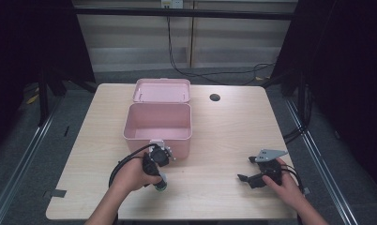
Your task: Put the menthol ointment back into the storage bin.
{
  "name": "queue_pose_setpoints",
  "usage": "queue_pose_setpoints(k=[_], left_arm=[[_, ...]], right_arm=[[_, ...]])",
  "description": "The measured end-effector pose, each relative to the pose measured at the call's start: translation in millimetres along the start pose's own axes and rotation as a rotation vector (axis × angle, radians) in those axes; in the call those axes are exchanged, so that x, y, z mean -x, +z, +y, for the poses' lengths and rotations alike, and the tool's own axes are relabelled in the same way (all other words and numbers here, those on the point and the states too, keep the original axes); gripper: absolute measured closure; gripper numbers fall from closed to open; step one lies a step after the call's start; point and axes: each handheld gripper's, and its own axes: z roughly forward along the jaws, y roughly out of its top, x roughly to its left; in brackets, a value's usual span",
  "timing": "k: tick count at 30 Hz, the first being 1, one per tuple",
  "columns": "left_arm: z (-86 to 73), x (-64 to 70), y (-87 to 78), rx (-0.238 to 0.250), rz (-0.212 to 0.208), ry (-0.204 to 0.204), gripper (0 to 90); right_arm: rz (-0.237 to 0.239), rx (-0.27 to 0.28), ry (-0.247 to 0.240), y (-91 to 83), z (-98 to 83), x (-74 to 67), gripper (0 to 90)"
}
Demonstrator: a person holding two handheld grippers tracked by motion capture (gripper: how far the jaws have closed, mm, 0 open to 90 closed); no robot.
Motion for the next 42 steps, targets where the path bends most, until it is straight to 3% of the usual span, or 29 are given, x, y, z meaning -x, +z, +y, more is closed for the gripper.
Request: queue_pose_setpoints(k=[3, 8, 24, 28, 29, 32, 42], left_arm=[[1.8, 0.7, -2.5, -0.017, -0.011, -0.017, 50.3], [7.9, 3.6, -17.9, -0.003, -0.039, -0.040, 50.3], [30.9, 6.4, -63.8, -0.019, -0.067, -0.060, 50.4], [34.4, 5.3, -71.7, -0.027, -0.076, -0.047, 50.4], [35.3, 6.1, -73.2, -0.022, -0.074, -0.064, 50.4], [38.1, 4.6, -76.4, -0.025, -0.079, -0.053, 50.4], [46.8, -1.5, -92.8, -0.007, -0.090, -0.081, 50.4]], right_arm=[[0.000, -0.001, 0.001, 0.0, 0.0, -0.1, 11.1], [0.000, 0.000, 0.000, 0.0, 0.0, 0.0, 11.1], [-0.002, 0.003, 0.000, 0.1, 0.0, 0.1, 11.1], [-0.002, 0.003, -0.001, 0.1, 0.1, 0.1, 11.1], [-0.002, 0.003, -0.001, 0.2, 0.1, 0.2, 11.1], [-0.002, 0.003, -0.001, 0.1, 0.1, 0.2, 11.1], [-0.003, 0.003, -0.001, 0.1, 0.1, 0.2, 11.1]])
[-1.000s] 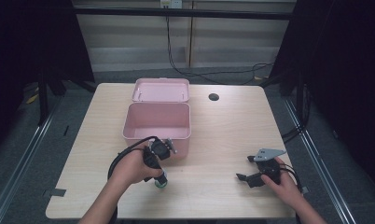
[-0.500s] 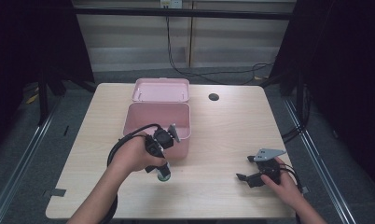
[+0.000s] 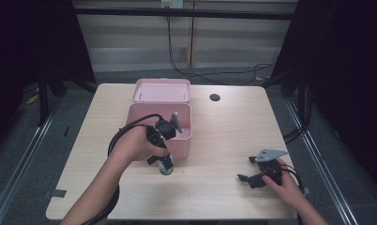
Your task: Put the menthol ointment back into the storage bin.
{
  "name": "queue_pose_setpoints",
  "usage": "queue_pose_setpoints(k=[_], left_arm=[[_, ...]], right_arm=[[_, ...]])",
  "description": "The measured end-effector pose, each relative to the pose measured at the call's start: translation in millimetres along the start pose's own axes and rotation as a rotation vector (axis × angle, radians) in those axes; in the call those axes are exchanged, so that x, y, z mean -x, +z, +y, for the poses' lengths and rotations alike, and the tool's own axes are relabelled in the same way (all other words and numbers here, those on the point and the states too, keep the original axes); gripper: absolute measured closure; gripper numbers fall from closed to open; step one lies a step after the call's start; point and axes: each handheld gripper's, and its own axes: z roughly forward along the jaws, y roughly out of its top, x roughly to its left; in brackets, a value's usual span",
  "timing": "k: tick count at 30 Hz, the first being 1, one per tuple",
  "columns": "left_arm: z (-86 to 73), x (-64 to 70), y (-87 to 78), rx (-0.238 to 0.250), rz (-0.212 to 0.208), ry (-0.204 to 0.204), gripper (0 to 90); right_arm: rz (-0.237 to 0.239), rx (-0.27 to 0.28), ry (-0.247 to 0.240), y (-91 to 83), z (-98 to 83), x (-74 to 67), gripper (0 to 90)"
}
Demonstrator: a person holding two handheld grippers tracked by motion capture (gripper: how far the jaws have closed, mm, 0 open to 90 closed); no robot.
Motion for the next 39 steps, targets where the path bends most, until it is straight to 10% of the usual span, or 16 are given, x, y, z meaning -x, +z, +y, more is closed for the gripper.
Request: queue_pose_setpoints(k=[39], left_arm=[[41.3, -16.1, -61.0, 0.028, 0.071, -0.034, 50.4]], right_arm=[[0.001, -0.002, 0.000, -0.1, 0.0, 0.0, 11.1]])
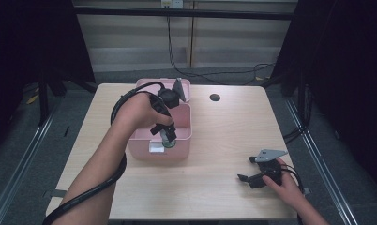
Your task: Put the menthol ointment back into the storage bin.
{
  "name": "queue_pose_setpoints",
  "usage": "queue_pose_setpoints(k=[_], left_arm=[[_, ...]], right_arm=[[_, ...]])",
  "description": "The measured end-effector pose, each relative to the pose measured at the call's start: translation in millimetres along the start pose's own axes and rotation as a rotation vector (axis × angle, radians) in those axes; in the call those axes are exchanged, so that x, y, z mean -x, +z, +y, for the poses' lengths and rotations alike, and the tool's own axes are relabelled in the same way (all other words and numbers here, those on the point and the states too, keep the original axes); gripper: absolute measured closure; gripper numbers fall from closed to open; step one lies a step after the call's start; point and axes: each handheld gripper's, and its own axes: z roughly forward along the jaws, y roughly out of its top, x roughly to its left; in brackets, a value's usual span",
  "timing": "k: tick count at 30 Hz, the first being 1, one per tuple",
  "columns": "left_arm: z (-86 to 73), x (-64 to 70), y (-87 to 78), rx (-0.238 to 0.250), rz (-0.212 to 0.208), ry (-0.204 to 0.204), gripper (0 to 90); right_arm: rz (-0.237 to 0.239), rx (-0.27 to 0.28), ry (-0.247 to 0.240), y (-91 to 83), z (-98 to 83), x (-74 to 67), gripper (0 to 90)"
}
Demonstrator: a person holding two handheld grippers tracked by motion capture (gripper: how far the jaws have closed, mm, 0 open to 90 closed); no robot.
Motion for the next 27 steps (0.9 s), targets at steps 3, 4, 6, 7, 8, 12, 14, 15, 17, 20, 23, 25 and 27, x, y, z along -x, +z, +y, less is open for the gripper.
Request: queue_pose_setpoints(k=[3, 4, 6, 7, 8, 12, 14, 15, 17, 20, 23, 25, 27], left_arm=[[3.4, -4.3, -2.4, 0.008, 0.011, -0.001, 50.4], [4.5, -6.3, -3.1, 0.009, 0.013, -0.004, 50.4], [6.4, -10.9, -3.0, 0.020, 0.014, -0.010, 50.4], [7.1, -12.8, -2.6, 0.023, 0.018, -0.015, 50.4], [7.8, -14.9, -2.1, 0.027, 0.021, -0.015, 50.4], [10.3, -23.8, 0.3, 0.038, 0.038, -0.007, 50.4], [11.7, -28.2, 1.2, 0.042, 0.044, -0.006, 50.4], [12.3, -30.1, 1.8, 0.048, 0.044, -0.014, 50.4], [13.5, -34.4, 2.9, 0.054, 0.045, -0.017, 50.4], [14.5, -41.5, 4.8, 0.058, 0.048, -0.029, 50.4], [15.9, -50.0, 7.0, 0.075, 0.061, -0.044, 50.4], [16.8, -53.5, 9.1, 0.076, 0.065, -0.050, 50.4], [17.4, -55.4, 9.9, 0.079, 0.069, -0.054, 50.4]], right_arm=[[0.000, 0.000, 0.000, 0.0, 0.0, 0.0, 11.1], [0.000, 0.000, 0.000, 0.0, 0.0, 0.0, 11.1], [0.000, 0.000, 0.000, 0.0, 0.0, 0.0, 11.1], [0.000, 0.000, 0.000, 0.0, 0.0, 0.0, 11.1], [0.000, 0.000, 0.001, 0.0, 0.0, -0.1, 11.1], [0.000, 0.000, 0.000, 0.0, 0.0, 0.0, 11.1], [0.000, 0.000, 0.000, 0.0, 0.0, 0.0, 11.1], [0.000, 0.000, 0.000, 0.0, 0.0, 0.0, 11.1], [0.001, -0.001, -0.002, -0.1, 0.0, 0.2, 11.1], [0.001, -0.001, -0.003, -0.1, -0.1, 0.2, 11.1], [0.001, -0.001, -0.003, -0.1, -0.1, 0.2, 11.1], [0.001, -0.001, -0.002, -0.1, -0.1, 0.1, 11.1], [0.001, -0.001, -0.003, -0.1, -0.1, 0.2, 11.1]])
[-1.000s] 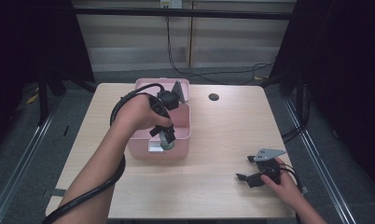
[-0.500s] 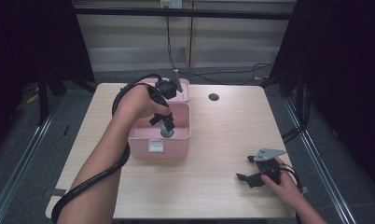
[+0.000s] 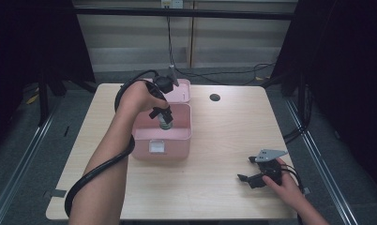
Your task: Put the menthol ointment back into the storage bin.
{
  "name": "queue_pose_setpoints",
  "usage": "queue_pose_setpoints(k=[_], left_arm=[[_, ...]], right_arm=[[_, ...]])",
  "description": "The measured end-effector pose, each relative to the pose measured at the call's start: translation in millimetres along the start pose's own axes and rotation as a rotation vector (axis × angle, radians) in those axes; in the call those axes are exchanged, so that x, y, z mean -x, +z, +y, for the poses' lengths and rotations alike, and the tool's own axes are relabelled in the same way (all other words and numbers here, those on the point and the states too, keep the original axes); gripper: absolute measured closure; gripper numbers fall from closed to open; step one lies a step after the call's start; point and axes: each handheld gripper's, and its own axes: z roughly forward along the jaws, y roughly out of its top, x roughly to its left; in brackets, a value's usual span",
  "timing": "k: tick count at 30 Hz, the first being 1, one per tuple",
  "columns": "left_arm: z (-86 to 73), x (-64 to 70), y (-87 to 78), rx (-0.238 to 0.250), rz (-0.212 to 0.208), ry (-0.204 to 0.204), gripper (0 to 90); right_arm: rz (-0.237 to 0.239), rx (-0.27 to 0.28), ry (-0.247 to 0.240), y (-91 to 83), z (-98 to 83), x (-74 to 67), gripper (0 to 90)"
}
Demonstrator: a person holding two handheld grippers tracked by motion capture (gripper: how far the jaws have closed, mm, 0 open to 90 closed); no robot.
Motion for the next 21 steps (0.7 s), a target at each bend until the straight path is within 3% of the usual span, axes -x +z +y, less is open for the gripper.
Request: queue_pose_setpoints(k=[5, 14, 21], left_arm=[[2.5, -5.8, 9.1, 0.011, -0.001, -0.019, 50.4], [8.3, -9.9, 31.7, -0.011, -0.006, -0.020, 50.4], [13.5, -10.0, 47.5, -0.023, 0.000, -0.001, 50.4]], right_arm=[[0.000, 0.000, 0.000, 0.0, 0.0, 0.0, 11.1], [0.000, 0.001, 0.002, 0.1, 0.0, -0.1, 11.1], [-0.001, 0.001, 0.002, 0.1, 0.0, -0.2, 11.1]])
